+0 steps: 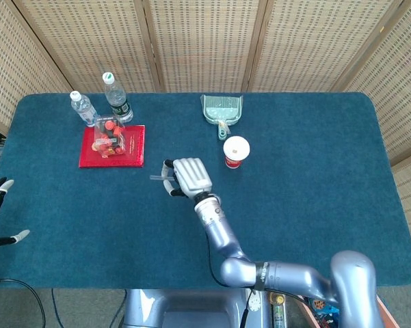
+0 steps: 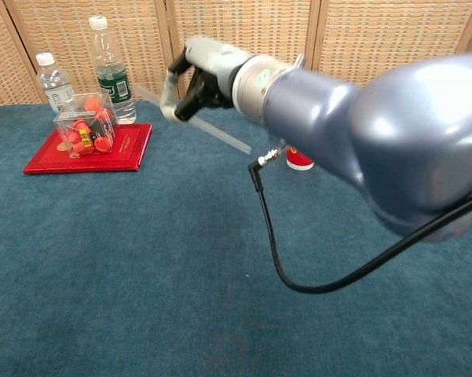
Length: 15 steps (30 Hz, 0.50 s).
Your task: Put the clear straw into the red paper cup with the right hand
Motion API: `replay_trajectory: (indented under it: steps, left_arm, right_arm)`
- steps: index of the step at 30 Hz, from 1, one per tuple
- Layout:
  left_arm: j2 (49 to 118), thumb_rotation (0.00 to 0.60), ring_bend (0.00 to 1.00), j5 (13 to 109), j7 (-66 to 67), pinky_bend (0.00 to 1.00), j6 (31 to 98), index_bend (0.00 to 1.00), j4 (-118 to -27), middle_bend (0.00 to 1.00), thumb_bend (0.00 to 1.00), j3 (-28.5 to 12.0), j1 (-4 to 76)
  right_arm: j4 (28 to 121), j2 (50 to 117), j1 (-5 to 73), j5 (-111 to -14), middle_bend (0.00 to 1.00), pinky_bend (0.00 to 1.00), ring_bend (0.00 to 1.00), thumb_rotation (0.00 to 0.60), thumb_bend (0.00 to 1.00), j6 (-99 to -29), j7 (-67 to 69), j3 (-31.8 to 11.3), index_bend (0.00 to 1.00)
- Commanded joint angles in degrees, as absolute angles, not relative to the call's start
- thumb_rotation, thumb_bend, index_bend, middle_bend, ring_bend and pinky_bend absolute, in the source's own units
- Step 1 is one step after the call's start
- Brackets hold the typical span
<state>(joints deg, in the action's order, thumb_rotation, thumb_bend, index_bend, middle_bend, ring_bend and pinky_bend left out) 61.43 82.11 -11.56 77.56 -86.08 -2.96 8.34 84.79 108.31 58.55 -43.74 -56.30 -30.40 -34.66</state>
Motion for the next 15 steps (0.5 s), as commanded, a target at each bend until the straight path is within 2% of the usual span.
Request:
replay_trajectory:
  steps: [1, 3, 8, 15]
  left_arm:
    - [61.7, 0.6, 0.0, 82.3, -10.8, 0.0, 78.3, 0.0, -86.3, 0.0, 0.0, -3.0, 8.1]
    - [61.9, 0.6, 0.0, 82.4, -10.4, 0.0, 79.0, 0.0, -86.5, 0.0, 0.0, -3.0, 7.9]
    - [62.4, 0.6, 0.0, 82.9, -9.5, 0.0, 80.2, 0.0, -86.7, 0.0, 0.0, -3.2, 7.6]
    - [63.1, 0.6, 0.0, 82.6, -7.4, 0.0, 80.0, 0.0, -86.8, 0.0, 0.0, -3.4, 7.9]
  right_arm:
    - [94.8, 99.8, 53.3, -46.9, 1.0, 1.0, 0.97, 0.6, 0.59, -56.4, -18.5, -41.4, 0.71]
    - [95.7, 97.8, 52.5, -47.5, 1.0, 1.0, 0.97, 0.6, 0.6, -56.5, -14.5, -43.7, 0.71]
    - [93.3, 95.6, 51.7, -47.2, 1.0, 1.0, 0.97, 0.6, 0.61, -56.4, -6.5, -46.2, 0.71]
    - [87.2, 94.9, 50.8, -45.1, 1.0, 1.0, 0.97, 0.6, 0.61, -55.2, 3.6, -47.0, 0.71]
